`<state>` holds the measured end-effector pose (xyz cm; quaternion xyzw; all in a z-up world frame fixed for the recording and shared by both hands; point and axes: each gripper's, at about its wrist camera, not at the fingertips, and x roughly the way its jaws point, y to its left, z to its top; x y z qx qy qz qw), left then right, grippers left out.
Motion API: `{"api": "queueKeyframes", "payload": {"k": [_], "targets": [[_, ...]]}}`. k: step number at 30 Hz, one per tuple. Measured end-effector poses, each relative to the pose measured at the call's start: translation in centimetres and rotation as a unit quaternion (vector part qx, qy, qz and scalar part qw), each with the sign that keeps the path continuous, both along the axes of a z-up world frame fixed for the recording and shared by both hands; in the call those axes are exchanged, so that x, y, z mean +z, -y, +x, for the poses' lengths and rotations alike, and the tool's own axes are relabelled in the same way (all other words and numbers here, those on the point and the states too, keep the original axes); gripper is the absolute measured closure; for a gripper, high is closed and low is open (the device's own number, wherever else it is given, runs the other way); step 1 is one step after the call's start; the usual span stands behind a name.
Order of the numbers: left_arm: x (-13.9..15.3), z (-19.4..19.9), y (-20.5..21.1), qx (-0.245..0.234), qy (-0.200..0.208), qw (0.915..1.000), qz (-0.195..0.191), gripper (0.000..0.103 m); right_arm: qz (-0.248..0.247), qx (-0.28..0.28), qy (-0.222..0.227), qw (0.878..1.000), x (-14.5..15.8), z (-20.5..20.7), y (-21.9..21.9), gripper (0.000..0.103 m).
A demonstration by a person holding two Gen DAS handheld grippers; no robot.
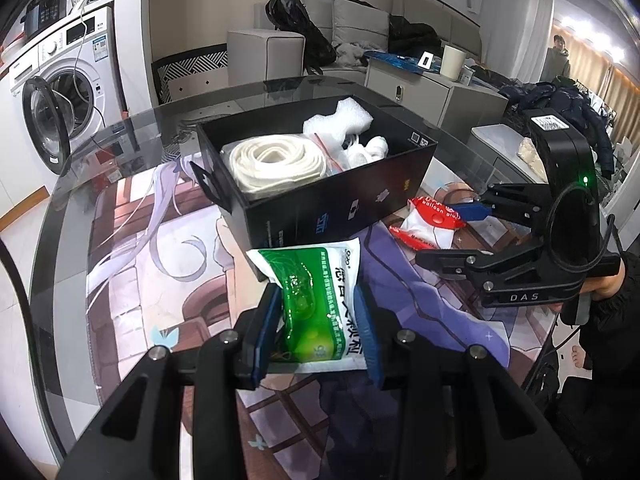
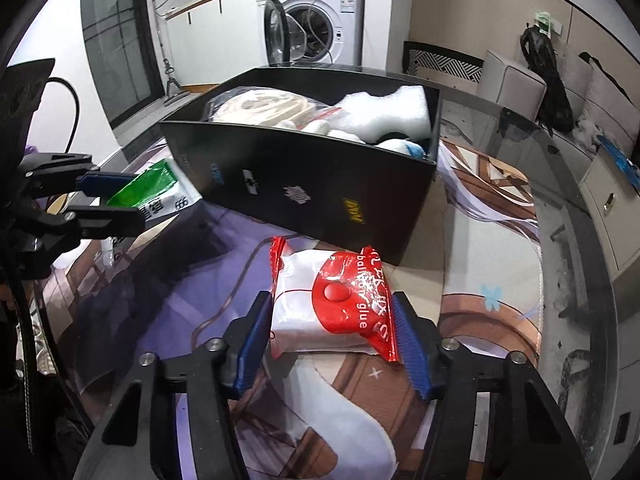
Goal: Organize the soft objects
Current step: 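Grasp the red-and-white balloon glue pack with the right tool while the left tool holds the packet, then lift and carry the green packet and the red pack over the black box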
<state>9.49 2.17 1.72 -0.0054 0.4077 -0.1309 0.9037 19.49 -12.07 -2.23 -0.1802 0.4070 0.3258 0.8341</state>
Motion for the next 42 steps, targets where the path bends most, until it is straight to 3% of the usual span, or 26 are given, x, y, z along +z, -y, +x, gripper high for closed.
{"api": "queueKeyframes", "payload": {"k": [8,20,42], "targets": [[0.8,-0.3,-0.2,0.007,0.013,0.9999,-0.007,0.067,-0.001,0.012,0.011,1.0,0.7,-1.1,0.0,0.051],[3.8,-1.4,-0.8,0.024,0.065,0.9972,-0.028,0.067,0.03,0.019,0.053,0.998,4.5,-3.1,0.4,0.051],[7.3,0.3,-0.3,0.065,0.115,0.9913,0.003,0.067,0.069,0.007,0.106,0.992,10.0,-2.4,1.1,0.051]]}}
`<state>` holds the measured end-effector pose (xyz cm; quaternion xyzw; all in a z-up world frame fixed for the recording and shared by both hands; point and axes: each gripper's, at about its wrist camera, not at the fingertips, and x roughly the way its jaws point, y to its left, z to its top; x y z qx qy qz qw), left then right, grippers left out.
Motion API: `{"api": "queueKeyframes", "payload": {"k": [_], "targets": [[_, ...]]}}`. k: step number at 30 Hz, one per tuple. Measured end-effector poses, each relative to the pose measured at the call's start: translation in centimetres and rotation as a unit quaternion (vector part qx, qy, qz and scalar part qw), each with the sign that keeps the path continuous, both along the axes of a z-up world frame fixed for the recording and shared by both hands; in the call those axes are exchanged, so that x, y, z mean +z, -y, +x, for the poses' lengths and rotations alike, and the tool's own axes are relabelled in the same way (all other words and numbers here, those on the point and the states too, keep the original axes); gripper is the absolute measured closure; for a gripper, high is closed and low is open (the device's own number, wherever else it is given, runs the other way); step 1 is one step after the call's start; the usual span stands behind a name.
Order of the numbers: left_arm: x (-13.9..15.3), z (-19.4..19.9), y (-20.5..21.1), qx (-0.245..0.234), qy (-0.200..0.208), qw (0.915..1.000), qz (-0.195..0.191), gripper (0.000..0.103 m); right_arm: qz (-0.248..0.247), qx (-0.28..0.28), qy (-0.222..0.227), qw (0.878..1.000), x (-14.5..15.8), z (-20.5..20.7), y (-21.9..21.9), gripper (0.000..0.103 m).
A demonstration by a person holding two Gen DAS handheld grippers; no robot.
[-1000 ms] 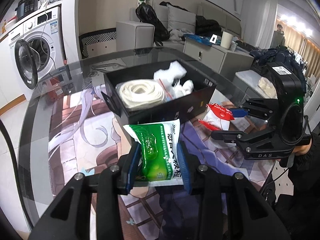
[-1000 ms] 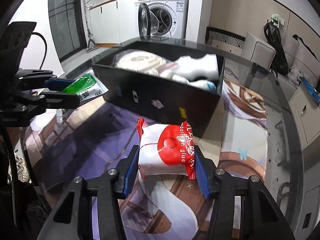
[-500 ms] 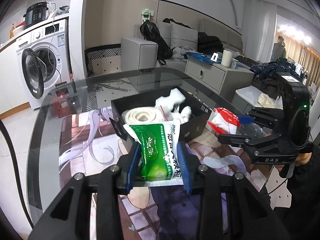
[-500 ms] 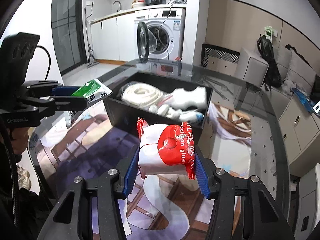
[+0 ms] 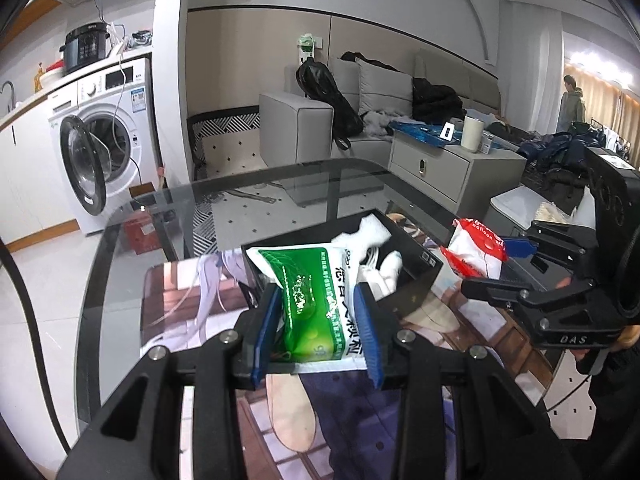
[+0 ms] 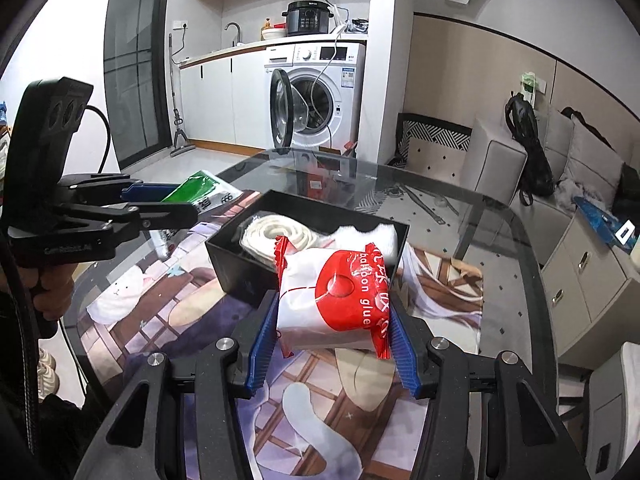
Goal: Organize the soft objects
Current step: 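Lift and carry the green packet and the red pack over the black box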
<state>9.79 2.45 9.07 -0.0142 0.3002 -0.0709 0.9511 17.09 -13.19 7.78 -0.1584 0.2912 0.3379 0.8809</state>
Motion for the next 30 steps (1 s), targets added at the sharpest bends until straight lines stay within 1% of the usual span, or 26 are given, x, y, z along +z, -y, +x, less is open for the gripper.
{"api": "queueKeyframes", "payload": {"k": [6,14,24,30], "targets": [[0.5,1.0,0.5,0.004,0.008,0.9999,0.01,0.067,0.003,0.002,0.006,1.0,0.6,0.3,-0.5,0.051],[0.5,2.7,0.8,0.007,0.006,0.9999,0.014,0.067,0.002,0.004,0.006,1.0,0.9,1.5,-1.2,0.051],[-0.6,5.8,1.2,0.01,-0.006,0.9998,0.016,0.067,0.0,0.005,-0.001,1.0,0.4,3.6,-2.1,0.051],[-1.4,7.8,0.9,0.009,-0.017,0.9997,0.014,0.067,-0.006,0.006,-0.012,1.0,-0.4,5.2,-2.8,0.051]]}}
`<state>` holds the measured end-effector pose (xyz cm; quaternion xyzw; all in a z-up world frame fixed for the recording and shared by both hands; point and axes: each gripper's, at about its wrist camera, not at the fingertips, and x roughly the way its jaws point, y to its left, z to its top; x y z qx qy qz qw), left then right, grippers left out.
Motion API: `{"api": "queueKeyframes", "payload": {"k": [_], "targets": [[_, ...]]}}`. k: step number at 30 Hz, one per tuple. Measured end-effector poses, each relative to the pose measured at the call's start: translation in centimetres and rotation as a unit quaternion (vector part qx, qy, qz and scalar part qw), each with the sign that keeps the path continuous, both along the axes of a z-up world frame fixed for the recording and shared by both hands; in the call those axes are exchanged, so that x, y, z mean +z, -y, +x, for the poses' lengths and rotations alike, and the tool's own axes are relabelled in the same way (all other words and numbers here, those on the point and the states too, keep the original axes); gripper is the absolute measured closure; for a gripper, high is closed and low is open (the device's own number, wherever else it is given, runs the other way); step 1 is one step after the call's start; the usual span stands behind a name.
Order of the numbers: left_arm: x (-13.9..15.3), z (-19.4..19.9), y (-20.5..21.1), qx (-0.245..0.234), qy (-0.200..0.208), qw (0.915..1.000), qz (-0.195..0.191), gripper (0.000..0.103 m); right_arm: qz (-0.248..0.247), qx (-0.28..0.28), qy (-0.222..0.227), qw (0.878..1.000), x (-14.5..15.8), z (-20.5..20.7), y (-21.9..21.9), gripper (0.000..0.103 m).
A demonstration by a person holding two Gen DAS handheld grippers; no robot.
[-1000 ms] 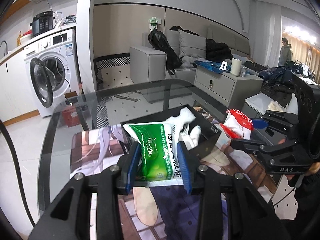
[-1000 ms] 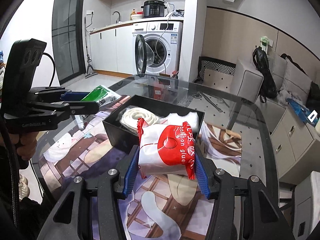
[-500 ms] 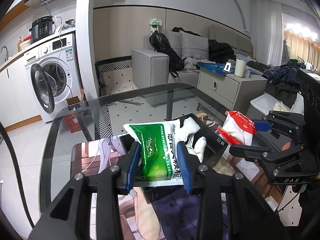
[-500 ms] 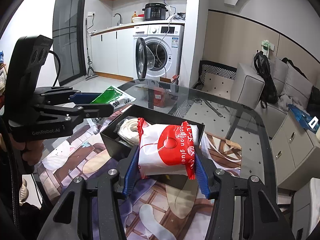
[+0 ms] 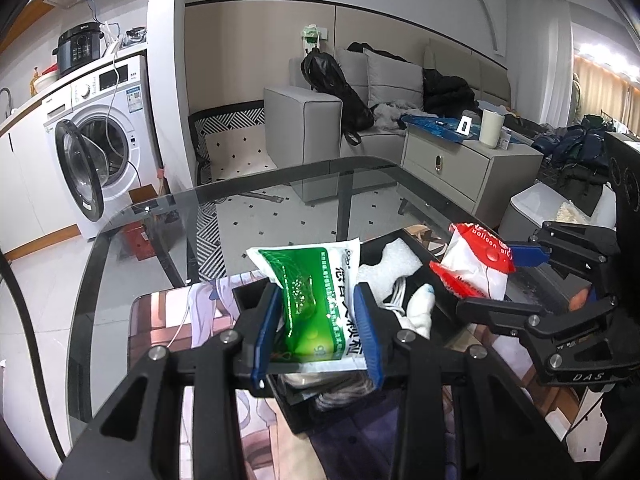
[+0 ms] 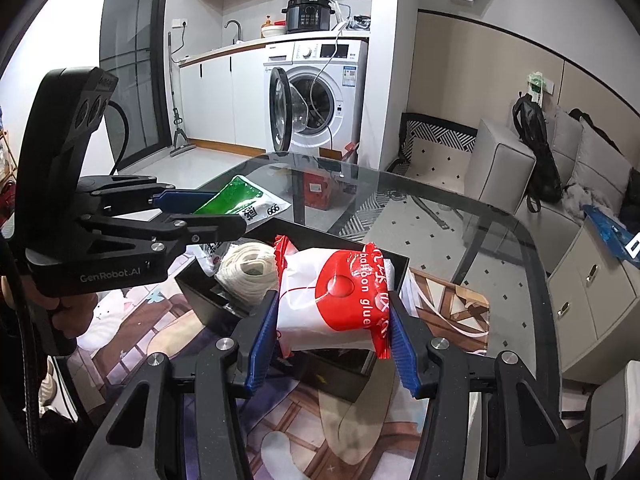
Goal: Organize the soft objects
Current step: 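Lift and carry the green packet and the red pack over the black box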
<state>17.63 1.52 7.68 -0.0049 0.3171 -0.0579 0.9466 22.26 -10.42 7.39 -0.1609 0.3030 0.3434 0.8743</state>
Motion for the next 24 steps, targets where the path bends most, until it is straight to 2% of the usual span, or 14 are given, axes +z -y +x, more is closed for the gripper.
{"api": "queueKeyframes", "payload": {"k": [17,24], "targets": [[-3.2,3.9,0.6,-0.027,-0.043,0.9987,0.0,0.067,-0.049,0.03,-0.025,0.998,-3.4,3.4,-2.9,0.051],[-4.1,4.5,0.3,-0.031,-0.054,0.998,-0.005,0.067,-0.049,0.035,-0.036,0.998,-4.0,4.8,-3.5,0.051]]}}
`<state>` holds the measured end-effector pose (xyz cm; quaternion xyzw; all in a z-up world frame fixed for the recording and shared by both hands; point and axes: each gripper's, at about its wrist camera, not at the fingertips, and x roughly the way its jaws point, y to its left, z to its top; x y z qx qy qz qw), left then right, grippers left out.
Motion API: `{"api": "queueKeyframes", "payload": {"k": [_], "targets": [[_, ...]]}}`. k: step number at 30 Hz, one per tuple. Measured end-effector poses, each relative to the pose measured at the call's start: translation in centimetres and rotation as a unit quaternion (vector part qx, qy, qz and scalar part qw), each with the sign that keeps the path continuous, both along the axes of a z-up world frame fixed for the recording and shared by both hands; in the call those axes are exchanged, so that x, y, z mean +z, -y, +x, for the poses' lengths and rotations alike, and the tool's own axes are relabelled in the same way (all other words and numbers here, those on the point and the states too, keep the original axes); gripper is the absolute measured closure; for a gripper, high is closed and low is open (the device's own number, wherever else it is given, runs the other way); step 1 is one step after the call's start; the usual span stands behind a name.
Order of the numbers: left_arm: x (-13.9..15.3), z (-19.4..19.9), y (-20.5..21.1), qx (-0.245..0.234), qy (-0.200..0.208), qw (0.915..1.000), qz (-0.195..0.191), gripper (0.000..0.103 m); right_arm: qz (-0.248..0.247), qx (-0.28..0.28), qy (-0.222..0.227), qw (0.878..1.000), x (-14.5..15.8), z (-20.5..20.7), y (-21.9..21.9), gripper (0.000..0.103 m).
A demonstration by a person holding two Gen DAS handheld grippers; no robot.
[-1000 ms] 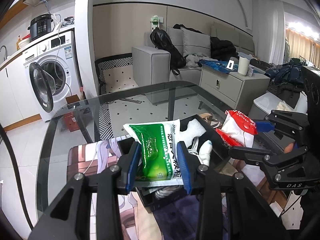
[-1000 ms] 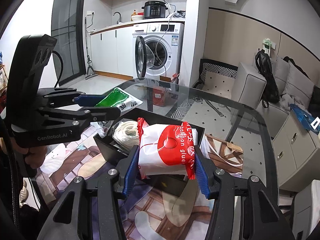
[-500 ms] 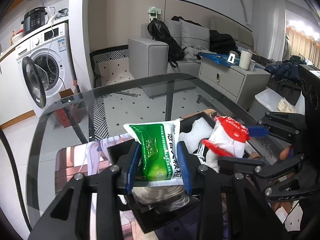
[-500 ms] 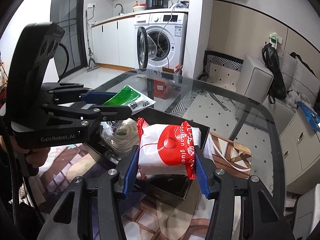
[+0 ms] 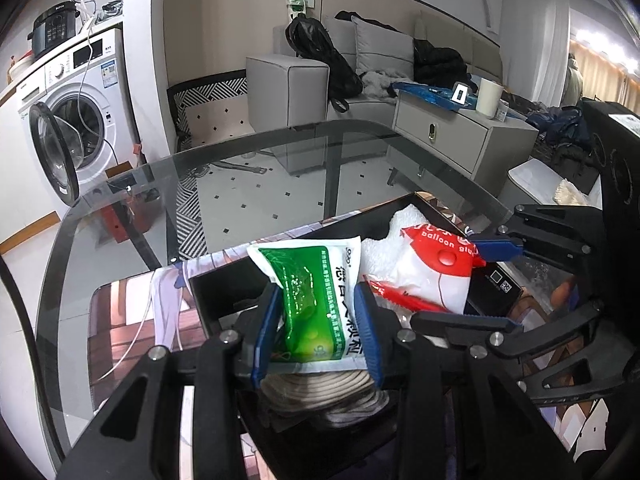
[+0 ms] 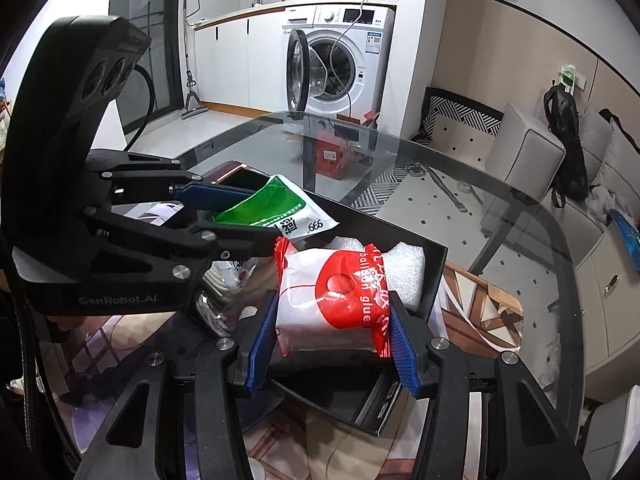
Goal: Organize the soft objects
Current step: 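Lift and carry the green packet and the red pack over the black box, then lower both packets into the box and open both tools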
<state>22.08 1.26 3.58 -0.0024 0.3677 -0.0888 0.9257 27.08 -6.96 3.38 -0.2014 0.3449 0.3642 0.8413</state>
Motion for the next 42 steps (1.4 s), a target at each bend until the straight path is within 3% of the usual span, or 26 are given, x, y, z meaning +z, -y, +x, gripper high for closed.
{"api": "queueKeyframes", "payload": {"k": [19,21,24,26,31,35,38,42], "targets": [[-0.6,-0.6,0.8,-0.016,0.0,0.9996,0.025,0.063,0.001,-0.012,-0.015,1.0,-0.2,0.7,-0.6,0.051],[-0.5,-0.8,0.6,-0.015,0.001,0.9997,0.017,0.062,0.006,-0.009,-0.011,1.0,-0.1,0.2,-0.6,0.038],[-0.1,-1.6,0.6,-0.019,0.009,0.9997,0.013,0.056,0.009,-0.018,0.024,1.0,0.7,-1.0,0.0,0.026],[0.6,-2.5,0.6,-0.02,0.023,0.9994,0.014,0.045,0.033,-0.019,0.027,0.999,1.6,-1.6,1.0,0.019],[2.4,-4.4,0.4,-0.011,0.046,0.9988,0.009,0.036,0.062,-0.04,0.049,0.996,3.3,-2.9,3.2,0.007],[3.5,-6.3,-0.1,0.013,0.069,0.9975,0.006,0.005,0.098,-0.047,0.065,0.992,4.4,-4.6,4.8,0.0],[3.7,-7.4,-0.3,0.032,0.079,0.9964,0.003,0.0,0.114,-0.05,0.073,0.99,4.5,-5.6,5.5,0.0],[3.5,-8.8,-0.6,0.056,0.095,0.9938,0.014,0.0,0.129,-0.055,0.083,0.987,4.1,-7.2,6.2,0.0]]}}
